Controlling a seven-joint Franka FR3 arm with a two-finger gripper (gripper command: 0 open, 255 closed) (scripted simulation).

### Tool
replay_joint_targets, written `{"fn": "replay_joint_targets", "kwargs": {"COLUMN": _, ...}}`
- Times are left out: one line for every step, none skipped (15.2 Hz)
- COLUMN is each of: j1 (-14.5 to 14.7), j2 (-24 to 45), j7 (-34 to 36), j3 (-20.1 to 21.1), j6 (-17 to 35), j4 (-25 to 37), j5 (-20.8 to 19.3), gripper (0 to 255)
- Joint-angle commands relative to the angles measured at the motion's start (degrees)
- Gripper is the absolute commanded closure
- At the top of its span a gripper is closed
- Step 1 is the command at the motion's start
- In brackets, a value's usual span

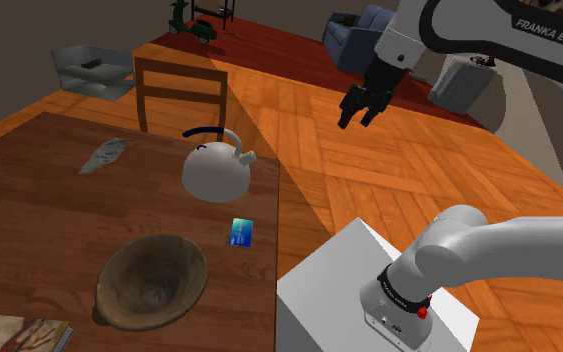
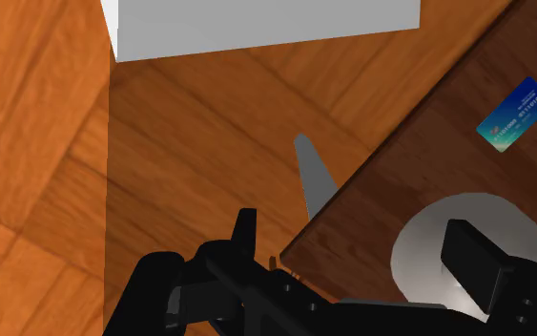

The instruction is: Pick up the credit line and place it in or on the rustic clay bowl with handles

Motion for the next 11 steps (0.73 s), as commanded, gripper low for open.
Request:
{"fn": "replay_joint_targets", "kwargs": {"j1": 0.00, "j2": 0.00, "j7": 0.00, "j3": 0.00, "j6": 0.00, "j4": 0.00, "j5": 0.00, "gripper": 0}}
{"fn": "replay_joint_targets", "kwargs": {"j1": -0.03, "j2": -0.52, "j7": 2.32, "j3": 1.48, "j6": 1.18, "j4": -1.50, "j5": 0.62, "gripper": 0}}
{"fn": "replay_joint_targets", "kwargs": {"j1": -0.06, "j2": -0.92, "j7": 4.63, "j3": 3.00, "j6": 2.38, "j4": -2.90, "j5": 1.28, "gripper": 0}}
{"fn": "replay_joint_targets", "kwargs": {"j1": -0.07, "j2": -1.19, "j7": 6.95, "j3": 4.54, "j6": 3.59, "j4": -4.20, "j5": 1.95, "gripper": 0}}
{"fn": "replay_joint_targets", "kwargs": {"j1": -0.08, "j2": -1.34, "j7": 9.27, "j3": 6.12, "j6": 4.82, "j4": -5.39, "j5": 2.64, "gripper": 0}}
{"fn": "replay_joint_targets", "kwargs": {"j1": -0.06, "j2": -1.35, "j7": 11.61, "j3": 7.71, "j6": 6.07, "j4": -6.47, "j5": 3.33, "gripper": 0}}
{"fn": "replay_joint_targets", "kwargs": {"j1": -0.06, "j2": -1.24, "j7": 13.95, "j3": 9.34, "j6": 7.34, "j4": -7.45, "j5": 4.02, "gripper": 0}}
{"fn": "replay_joint_targets", "kwargs": {"j1": -0.08, "j2": -0.98, "j7": 16.29, "j3": 11.01, "j6": 8.64, "j4": -8.32, "j5": 4.71, "gripper": 0}}
{"fn": "replay_joint_targets", "kwargs": {"j1": -0.10, "j2": -0.59, "j7": 18.65, "j3": 12.70, "j6": 9.95, "j4": -9.07, "j5": 5.39, "gripper": 0}}
{"fn": "replay_joint_targets", "kwargs": {"j1": -0.15, "j2": -0.05, "j7": 21.02, "j3": 14.42, "j6": 11.29, "j4": -9.71, "j5": 6.04, "gripper": 0}}
{"fn": "replay_joint_targets", "kwargs": {"j1": -0.23, "j2": 0.62, "j7": 23.41, "j3": 16.16, "j6": 12.66, "j4": -10.24, "j5": 6.66, "gripper": 0}}
